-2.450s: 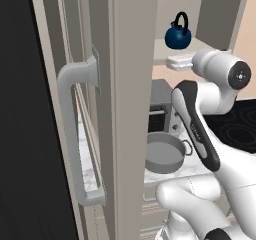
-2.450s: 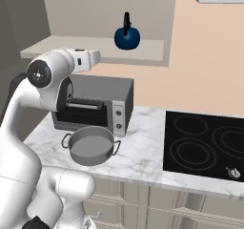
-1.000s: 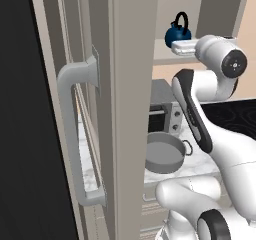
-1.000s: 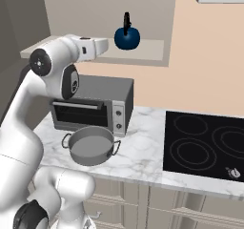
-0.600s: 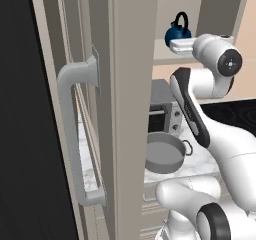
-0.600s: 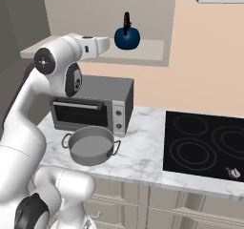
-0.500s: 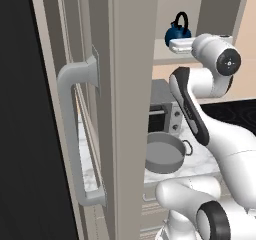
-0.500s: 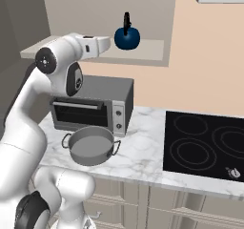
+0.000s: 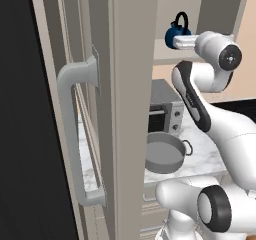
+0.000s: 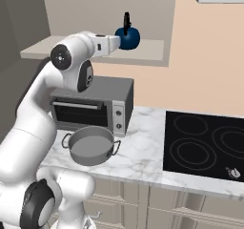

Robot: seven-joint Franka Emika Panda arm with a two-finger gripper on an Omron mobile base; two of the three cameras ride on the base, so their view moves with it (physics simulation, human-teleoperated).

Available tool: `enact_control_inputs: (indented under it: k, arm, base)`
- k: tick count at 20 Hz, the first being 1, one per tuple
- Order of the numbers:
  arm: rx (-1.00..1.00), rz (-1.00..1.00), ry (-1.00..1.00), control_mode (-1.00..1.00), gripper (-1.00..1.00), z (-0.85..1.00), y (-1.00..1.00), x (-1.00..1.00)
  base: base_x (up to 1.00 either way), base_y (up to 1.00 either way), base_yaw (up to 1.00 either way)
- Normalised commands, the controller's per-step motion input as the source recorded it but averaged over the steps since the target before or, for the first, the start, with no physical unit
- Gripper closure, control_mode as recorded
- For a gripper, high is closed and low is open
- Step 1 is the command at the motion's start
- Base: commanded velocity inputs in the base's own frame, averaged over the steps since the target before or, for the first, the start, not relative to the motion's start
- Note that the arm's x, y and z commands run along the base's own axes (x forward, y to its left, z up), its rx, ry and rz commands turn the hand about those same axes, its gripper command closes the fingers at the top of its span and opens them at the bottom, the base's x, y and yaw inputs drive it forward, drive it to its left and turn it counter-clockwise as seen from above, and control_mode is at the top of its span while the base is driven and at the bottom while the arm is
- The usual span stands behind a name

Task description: Pick the kettle from the cabinet and place it on a stove burner. Then pick the pot from the counter and place it on another stove burner. Finally, turn both burners on.

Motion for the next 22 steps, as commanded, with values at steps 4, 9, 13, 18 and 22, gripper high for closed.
enact_control_inputs:
  k: [4,9,13,18,22]
  arm:
    - [0.04,0.00,0.00,-1.00,-1.00,0.00,-0.18,0.27]
    - [0.02,0.00,0.00,-1.00,-1.00,0.00,-0.12,0.29]
    - [0.01,0.00,0.00,-1.00,-1.00,0.00,-0.09,0.29]
    - [0.00,0.00,0.00,-1.00,-1.00,0.01,-0.07,0.32]
    - [0.00,0.00,0.00,-1.00,-1.00,0.00,-0.06,0.31]
  base:
    - [0.00,0.00,0.00]
    - [0.00,0.00,0.00]
    - [0.00,0.00,0.00]
    - [0.00,0.00,0.00]
    - [0.00,0.00,0.00]
